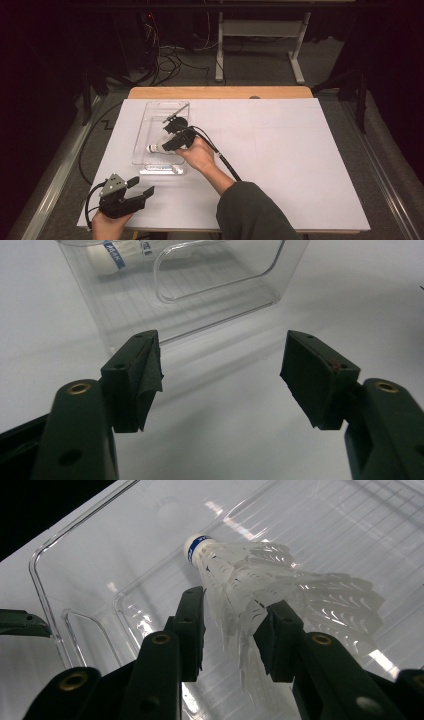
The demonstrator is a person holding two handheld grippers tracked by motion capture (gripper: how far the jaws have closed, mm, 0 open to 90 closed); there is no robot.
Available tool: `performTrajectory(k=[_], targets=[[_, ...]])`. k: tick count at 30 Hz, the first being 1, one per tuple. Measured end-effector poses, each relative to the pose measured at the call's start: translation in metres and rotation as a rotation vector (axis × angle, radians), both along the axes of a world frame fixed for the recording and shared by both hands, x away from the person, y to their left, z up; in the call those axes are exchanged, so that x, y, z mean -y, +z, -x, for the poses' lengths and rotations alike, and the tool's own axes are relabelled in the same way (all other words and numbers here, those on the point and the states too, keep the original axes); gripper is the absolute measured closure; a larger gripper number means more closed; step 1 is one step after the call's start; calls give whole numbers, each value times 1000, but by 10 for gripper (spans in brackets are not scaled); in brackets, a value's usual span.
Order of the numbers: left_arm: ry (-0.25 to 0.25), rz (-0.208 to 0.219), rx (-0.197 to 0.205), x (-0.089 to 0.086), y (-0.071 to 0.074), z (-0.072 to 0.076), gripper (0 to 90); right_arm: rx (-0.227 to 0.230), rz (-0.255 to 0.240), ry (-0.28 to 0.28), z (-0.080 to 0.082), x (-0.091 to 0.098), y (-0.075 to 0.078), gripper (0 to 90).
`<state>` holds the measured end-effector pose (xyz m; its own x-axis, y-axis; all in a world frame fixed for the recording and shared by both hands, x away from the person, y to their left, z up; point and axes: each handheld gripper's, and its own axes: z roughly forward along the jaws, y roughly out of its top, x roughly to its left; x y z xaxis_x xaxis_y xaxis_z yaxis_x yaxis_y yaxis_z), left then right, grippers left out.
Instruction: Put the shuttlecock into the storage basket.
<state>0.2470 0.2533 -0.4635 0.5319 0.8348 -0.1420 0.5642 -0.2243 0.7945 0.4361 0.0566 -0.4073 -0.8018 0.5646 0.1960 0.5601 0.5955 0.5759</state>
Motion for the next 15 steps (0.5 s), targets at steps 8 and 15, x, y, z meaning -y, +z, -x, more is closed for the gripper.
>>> performTrajectory(k=[8, 15], targets=[[-1, -2, -4, 0, 0, 0, 333, 0, -8, 1, 0, 6, -1, 667], [1, 1, 0, 1, -1, 0, 333, 5, -12, -7, 1, 12, 0, 665]])
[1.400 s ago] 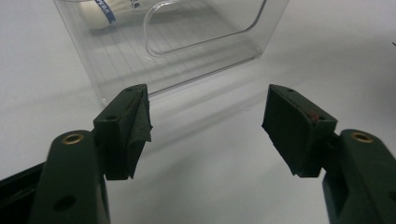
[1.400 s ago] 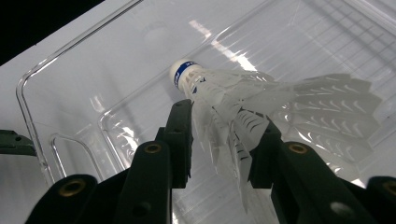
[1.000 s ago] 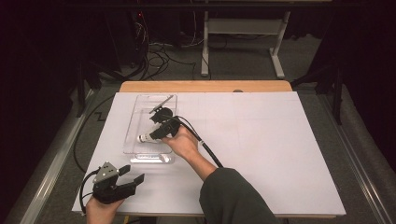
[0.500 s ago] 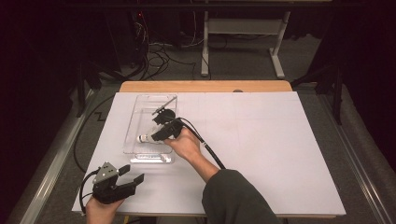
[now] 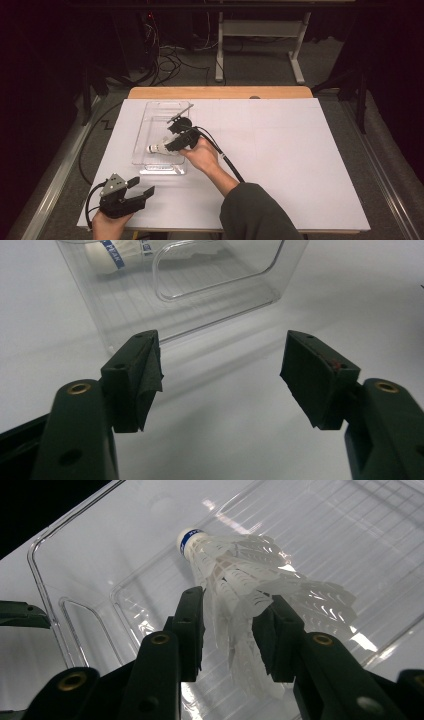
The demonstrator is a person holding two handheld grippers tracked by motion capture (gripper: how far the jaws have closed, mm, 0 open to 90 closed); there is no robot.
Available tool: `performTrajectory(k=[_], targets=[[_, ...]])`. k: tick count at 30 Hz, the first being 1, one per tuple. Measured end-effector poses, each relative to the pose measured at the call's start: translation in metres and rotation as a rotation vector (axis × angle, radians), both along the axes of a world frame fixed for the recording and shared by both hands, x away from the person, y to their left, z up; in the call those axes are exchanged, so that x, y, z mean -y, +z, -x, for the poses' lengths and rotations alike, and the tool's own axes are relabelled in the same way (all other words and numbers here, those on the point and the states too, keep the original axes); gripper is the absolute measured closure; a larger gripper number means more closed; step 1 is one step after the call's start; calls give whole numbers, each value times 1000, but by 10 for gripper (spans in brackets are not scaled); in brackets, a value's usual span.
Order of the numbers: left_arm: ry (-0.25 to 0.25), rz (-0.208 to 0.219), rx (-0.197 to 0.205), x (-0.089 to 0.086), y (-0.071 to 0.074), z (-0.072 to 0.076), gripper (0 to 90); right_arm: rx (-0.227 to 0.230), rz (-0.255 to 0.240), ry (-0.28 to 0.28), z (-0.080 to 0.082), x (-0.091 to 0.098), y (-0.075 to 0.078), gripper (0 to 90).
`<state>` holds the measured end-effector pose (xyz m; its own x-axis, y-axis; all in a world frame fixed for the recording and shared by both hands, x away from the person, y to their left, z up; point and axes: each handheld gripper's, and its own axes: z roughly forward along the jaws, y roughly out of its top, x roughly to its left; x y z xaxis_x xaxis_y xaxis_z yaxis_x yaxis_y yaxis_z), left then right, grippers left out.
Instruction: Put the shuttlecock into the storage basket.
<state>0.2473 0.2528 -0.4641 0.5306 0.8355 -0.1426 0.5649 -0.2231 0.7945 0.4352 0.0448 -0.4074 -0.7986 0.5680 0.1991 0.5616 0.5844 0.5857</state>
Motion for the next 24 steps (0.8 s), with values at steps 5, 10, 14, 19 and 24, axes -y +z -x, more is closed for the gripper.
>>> performTrajectory(k=[5, 10, 14, 19, 24], targets=[[-1, -2, 0, 0, 0, 0, 333, 1, -6, -12, 1, 4, 1, 674], [-1, -4, -1, 0, 0, 0, 333, 4, -5, -16, 2, 9, 2, 700], [-1, -4, -1, 0, 0, 0, 333, 8, -5, -14, 3, 12, 3, 747], [-1, -5, -2, 1, 0, 0, 333, 5, 2, -11, 4, 11, 2, 812], [1, -6, -1, 0, 0, 0, 332, 5, 8, -14, 3, 8, -2, 871]])
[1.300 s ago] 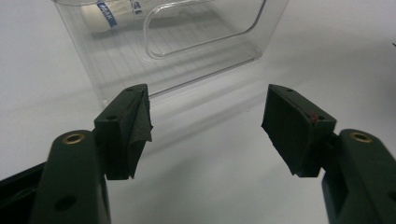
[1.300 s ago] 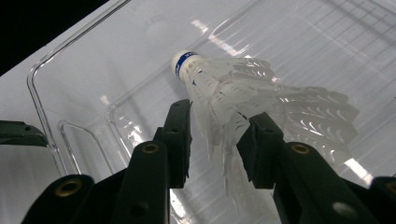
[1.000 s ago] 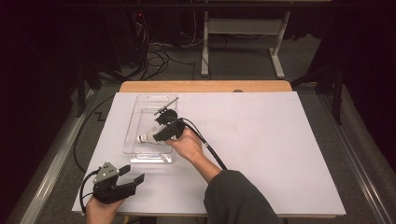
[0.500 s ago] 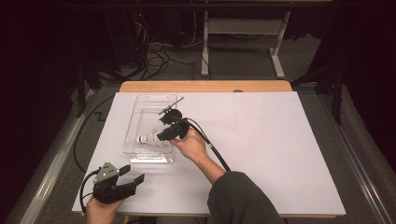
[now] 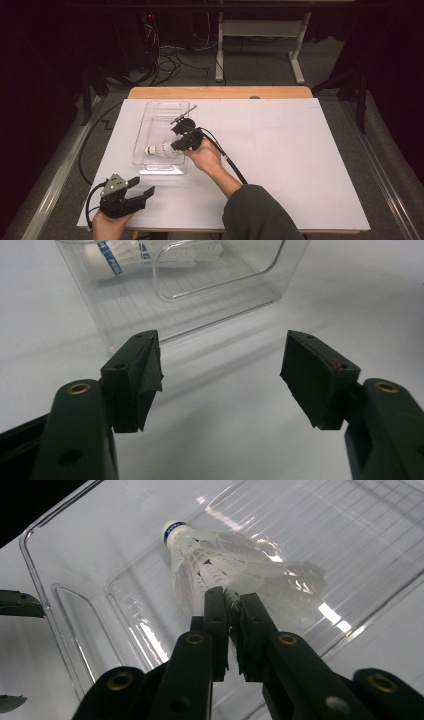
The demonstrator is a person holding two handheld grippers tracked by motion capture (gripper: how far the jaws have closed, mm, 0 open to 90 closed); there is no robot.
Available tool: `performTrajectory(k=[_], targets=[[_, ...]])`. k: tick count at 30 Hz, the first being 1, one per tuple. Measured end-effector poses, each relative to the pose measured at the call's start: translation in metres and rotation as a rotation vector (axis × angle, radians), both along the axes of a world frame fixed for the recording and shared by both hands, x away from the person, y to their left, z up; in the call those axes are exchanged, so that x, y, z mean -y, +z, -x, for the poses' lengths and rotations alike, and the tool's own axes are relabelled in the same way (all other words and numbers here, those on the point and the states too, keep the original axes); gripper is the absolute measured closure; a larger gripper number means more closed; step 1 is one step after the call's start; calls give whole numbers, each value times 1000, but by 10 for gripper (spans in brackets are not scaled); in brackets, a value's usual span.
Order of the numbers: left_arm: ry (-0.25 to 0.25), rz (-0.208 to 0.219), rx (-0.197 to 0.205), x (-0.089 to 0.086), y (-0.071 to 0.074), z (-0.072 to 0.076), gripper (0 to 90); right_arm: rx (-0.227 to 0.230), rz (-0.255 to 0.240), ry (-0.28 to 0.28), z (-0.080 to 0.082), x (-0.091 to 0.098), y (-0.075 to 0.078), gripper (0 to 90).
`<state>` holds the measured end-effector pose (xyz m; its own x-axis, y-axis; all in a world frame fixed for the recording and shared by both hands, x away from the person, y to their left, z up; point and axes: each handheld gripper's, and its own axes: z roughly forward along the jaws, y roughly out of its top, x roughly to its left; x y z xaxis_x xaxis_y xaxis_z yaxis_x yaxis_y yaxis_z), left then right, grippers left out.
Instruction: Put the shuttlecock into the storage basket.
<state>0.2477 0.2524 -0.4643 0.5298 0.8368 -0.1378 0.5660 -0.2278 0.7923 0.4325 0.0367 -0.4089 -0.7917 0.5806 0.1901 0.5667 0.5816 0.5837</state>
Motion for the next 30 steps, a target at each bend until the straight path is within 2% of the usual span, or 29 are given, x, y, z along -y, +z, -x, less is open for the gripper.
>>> performTrajectory(k=[7, 22, 30], targets=[[-2, 1, 0, 0, 0, 0, 333, 2, 2, 0, -1, -5, -3, 874], [-4, -1, -1, 0, 0, 0, 333, 23, 2, -11, 3, 2, 5, 692], [-5, 2, -3, 1, 0, 0, 333, 59, -22, -16, 6, 10, 11, 648]])
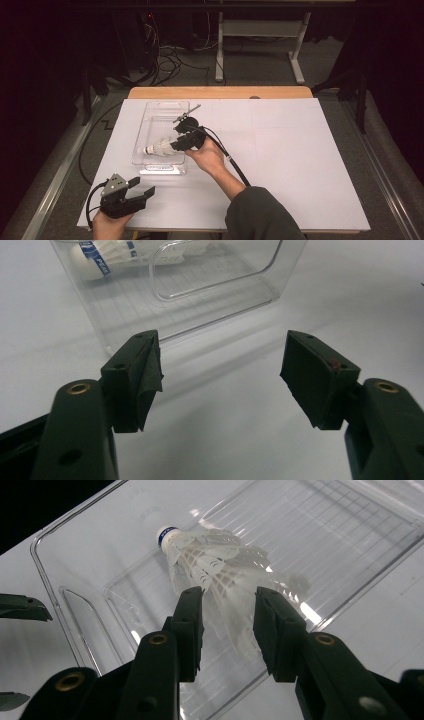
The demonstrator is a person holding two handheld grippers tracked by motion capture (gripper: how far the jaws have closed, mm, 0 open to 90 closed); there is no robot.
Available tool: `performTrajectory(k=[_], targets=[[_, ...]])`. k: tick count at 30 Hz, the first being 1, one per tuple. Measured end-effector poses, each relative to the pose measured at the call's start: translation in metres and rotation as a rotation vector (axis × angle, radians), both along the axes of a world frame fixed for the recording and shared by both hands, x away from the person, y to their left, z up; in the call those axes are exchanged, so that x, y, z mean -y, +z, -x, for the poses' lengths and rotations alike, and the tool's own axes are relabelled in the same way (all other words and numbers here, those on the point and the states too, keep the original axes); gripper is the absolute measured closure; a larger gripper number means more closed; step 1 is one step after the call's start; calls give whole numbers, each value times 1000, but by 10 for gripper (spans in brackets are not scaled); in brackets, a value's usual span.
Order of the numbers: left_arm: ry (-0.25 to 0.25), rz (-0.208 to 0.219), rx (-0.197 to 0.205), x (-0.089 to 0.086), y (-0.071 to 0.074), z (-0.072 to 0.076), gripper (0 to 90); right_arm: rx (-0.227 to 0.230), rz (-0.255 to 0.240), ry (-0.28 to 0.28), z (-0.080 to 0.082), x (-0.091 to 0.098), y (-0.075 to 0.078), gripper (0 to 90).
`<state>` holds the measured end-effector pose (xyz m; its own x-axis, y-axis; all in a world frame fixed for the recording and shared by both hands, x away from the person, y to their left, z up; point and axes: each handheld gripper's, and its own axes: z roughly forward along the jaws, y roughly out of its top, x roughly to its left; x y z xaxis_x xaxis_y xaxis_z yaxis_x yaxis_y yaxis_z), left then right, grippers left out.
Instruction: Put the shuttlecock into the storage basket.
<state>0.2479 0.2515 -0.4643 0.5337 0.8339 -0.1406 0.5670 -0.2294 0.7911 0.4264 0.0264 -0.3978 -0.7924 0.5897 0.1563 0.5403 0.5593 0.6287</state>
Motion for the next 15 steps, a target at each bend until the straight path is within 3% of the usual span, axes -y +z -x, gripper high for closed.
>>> performTrajectory(k=[15], targets=[[1, -2, -1, 0, 0, 0, 333, 25, -42, -7, 3, 13, 7, 611]])
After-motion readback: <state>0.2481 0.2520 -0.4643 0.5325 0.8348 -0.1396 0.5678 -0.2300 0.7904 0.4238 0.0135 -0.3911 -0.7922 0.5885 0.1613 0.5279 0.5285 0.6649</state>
